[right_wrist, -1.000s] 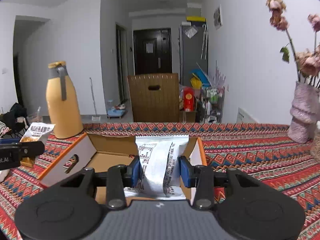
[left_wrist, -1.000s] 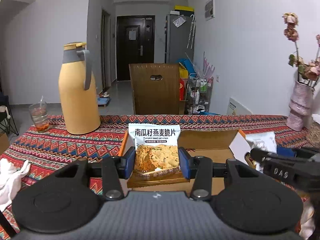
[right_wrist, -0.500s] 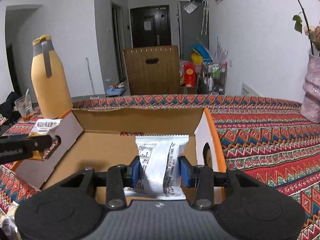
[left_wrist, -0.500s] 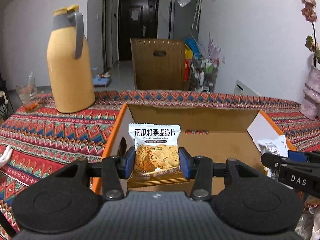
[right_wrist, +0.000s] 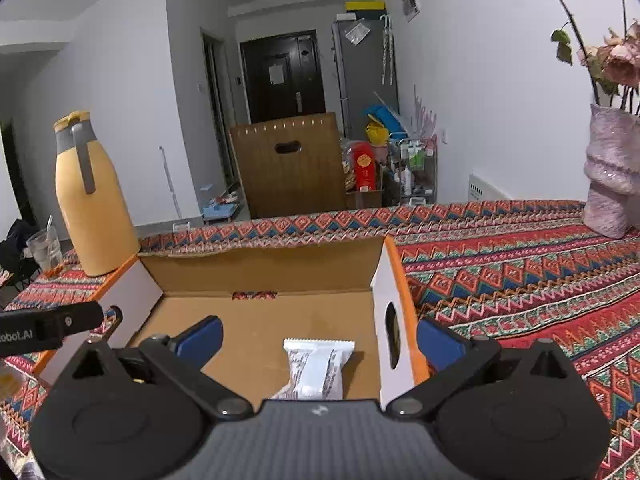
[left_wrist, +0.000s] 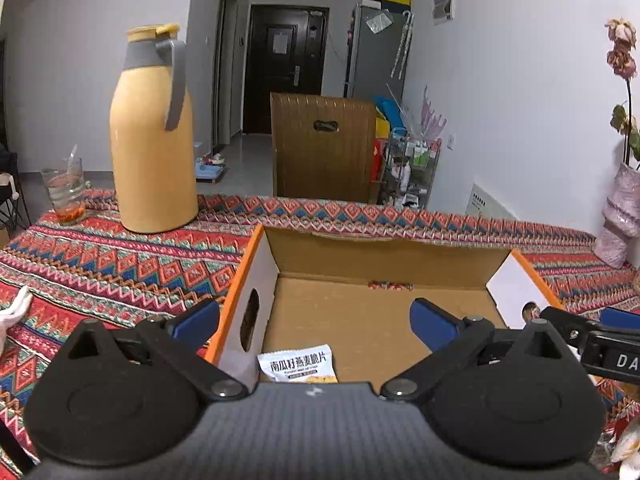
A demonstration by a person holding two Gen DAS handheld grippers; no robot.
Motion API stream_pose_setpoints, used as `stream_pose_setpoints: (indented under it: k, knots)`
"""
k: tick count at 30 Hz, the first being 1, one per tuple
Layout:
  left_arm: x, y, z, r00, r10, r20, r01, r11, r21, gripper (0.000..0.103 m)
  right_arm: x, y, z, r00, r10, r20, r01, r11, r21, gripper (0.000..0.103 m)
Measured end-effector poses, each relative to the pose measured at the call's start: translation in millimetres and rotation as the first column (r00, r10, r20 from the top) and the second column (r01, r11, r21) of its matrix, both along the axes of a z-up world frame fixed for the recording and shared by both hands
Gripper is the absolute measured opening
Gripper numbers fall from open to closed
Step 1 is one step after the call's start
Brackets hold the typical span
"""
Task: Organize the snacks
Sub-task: 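Open both tools to drop the packets into the box, then move both tools back to the snack pile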
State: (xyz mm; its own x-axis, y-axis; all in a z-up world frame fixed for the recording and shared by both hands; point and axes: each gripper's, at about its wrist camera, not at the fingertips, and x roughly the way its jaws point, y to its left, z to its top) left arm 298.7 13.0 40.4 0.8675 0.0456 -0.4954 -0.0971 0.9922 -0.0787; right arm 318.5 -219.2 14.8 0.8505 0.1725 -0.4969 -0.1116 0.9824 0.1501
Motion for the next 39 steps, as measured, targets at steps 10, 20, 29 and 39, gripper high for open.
stream_pose_setpoints:
  k: [10,20,29,39]
  knots:
    - [-40,-3,25,0.999,-0.003,0.034,0.002,1.0,0.02,0.103,-44,-2,30,0.996,0.007,0.087,-0.006,1.0,-0.012,0.103]
    - [-115,-9,32,0.998,-0.044,0.05,0.043,0.998,0.036,0.103,-119,-2,32,0.993,0.054,0.102,-0.052,0.998,-0.022,0.103]
    - [-177,-16,13,0.996,-0.085,0.022,0.085,0.996,0.008,0.103,-190,-4,15,0.994,0.083,0.072,-0.08,0.996,-0.043,0.103]
    - [-228,-15,-27,0.994,-0.102,-0.046,0.101,0.994,-0.033,0.103,-246,-6,-21,0.993,0.113,-0.017,-0.114,0.991,-0.075,0.103]
